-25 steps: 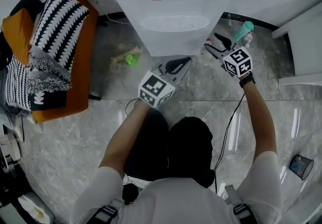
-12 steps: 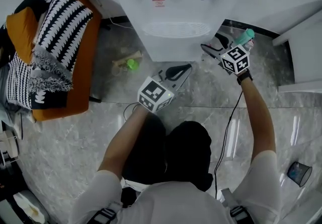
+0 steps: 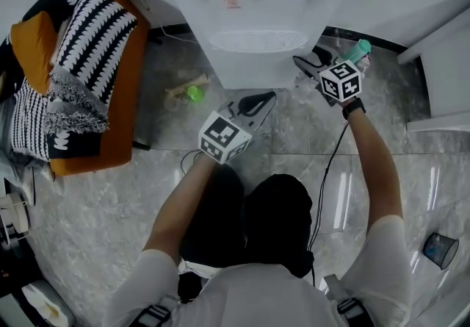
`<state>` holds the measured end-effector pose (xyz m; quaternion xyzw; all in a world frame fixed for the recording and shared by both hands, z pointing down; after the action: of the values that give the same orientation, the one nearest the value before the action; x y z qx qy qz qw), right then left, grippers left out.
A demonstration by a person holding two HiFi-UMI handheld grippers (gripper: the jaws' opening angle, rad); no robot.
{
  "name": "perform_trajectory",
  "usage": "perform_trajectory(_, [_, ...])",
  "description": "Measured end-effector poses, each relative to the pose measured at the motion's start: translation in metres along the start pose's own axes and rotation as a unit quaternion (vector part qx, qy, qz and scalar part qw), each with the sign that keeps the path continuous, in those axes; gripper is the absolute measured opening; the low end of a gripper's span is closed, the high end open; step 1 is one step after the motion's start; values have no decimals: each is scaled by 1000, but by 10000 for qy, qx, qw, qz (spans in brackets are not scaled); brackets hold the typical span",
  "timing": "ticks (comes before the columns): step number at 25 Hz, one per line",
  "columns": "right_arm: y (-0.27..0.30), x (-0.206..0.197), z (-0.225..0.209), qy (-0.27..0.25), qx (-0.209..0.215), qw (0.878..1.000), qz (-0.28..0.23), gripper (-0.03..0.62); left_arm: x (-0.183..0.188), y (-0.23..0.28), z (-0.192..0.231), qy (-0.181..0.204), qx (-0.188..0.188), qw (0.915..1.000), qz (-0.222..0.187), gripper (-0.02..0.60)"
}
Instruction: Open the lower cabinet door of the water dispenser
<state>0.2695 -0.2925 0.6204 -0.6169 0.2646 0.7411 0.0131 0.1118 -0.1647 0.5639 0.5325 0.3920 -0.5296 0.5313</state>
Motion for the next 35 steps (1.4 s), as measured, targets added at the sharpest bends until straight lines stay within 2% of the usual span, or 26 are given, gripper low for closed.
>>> perform_trajectory(9, [-2, 2, 2, -90, -82, 9992, 389, 267, 3, -4, -8, 53, -3, 10000, 9, 14])
perform_trajectory(29, [-12, 1, 4, -160, -174, 9982, 551, 227, -1, -18, -4, 60, 82, 9999, 30, 14])
perform_trajectory(32, [-23, -3, 9, -227, -60, 9981, 571, 211, -1, -19, -5, 39, 58, 10000, 4, 14])
perform_trajectory(35, [-34, -6, 15, -361, 66, 9976, 583, 168, -2, -19, -6, 22, 40, 10000, -33, 14])
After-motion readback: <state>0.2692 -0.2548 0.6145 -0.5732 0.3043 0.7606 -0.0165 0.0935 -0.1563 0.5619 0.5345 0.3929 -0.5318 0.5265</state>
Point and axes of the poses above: the fingertips, and each gripper's own axes: y forward along the fingers, z to its left, x out of its top, the point moved 3 cm from there along -y, backward along the fingers, and after that the axes turned 14 degrees about -x, right-handed, at the moved point
